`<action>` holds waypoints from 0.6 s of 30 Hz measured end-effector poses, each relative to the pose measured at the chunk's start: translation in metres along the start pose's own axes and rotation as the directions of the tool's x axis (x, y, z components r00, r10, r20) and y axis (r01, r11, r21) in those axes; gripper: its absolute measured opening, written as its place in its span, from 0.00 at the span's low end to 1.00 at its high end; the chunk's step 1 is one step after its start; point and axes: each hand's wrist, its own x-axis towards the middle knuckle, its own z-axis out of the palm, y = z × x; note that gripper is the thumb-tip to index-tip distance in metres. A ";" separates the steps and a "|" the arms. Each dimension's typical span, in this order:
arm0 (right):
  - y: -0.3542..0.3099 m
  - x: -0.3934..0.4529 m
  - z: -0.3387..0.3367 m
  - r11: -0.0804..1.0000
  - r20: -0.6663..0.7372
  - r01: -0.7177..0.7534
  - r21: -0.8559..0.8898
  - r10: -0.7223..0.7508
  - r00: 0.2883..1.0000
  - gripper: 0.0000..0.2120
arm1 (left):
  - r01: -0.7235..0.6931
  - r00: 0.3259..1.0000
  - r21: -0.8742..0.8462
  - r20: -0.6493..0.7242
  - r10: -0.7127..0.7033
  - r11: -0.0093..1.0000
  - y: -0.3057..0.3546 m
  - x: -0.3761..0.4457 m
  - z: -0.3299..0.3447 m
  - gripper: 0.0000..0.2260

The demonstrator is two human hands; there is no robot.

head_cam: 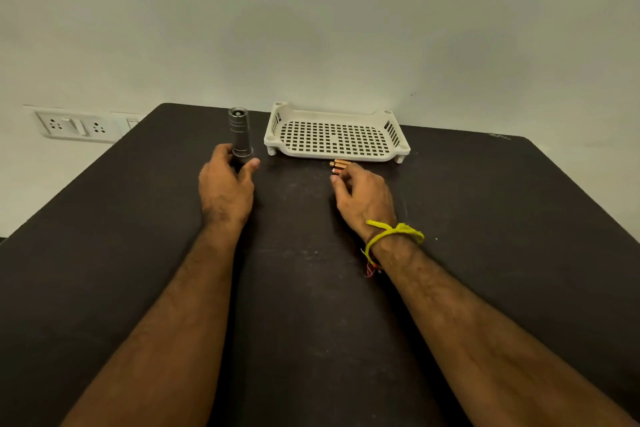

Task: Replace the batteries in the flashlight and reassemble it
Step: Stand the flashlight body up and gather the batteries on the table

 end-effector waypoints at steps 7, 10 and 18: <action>-0.005 0.007 0.007 0.948 0.090 0.009 -0.318 0.021 0.996 0.16 | -0.032 0.999 0.295 0.049 0.018 0.955 -0.007 0.026 -0.011 0.16; -0.006 0.012 0.012 0.919 0.082 -0.006 -0.395 0.041 0.996 0.18 | 0.002 0.997 0.320 0.075 -0.027 0.947 -0.014 0.042 -0.015 0.16; -0.013 0.019 0.018 0.889 0.031 -0.054 -0.455 0.076 0.997 0.20 | 0.096 0.992 0.271 0.054 -0.115 0.958 -0.021 0.073 -0.006 0.17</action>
